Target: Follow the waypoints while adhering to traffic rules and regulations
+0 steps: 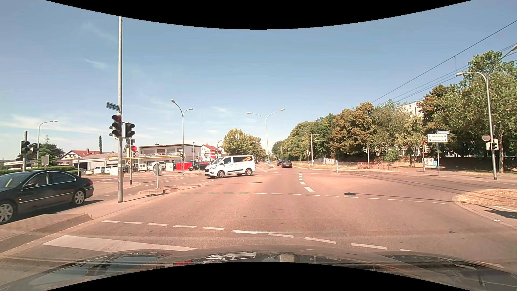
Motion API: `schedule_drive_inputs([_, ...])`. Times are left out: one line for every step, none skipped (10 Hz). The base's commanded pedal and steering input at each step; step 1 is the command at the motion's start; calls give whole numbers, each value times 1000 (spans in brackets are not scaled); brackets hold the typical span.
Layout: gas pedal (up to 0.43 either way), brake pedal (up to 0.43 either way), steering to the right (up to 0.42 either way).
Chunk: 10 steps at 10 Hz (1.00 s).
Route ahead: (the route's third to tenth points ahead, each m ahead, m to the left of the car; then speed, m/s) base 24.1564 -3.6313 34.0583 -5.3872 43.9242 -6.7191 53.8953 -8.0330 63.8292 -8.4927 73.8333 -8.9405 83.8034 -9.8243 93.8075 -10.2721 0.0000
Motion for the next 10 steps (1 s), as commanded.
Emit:
schedule_drive_inputs([0,244,8])
schedule_drive_inputs([0,244,8])
schedule_drive_inputs([0,244,8])
schedule_drive_inputs([0,238,8])
schedule_drive_inputs([0,244,8])
schedule_drive_inputs([0,244,8])
schedule_drive_inputs([0,238,8])
schedule_drive_inputs([0,244,8])
schedule_drive_inputs([0,244,8])
schedule_drive_inputs([0,238,8])
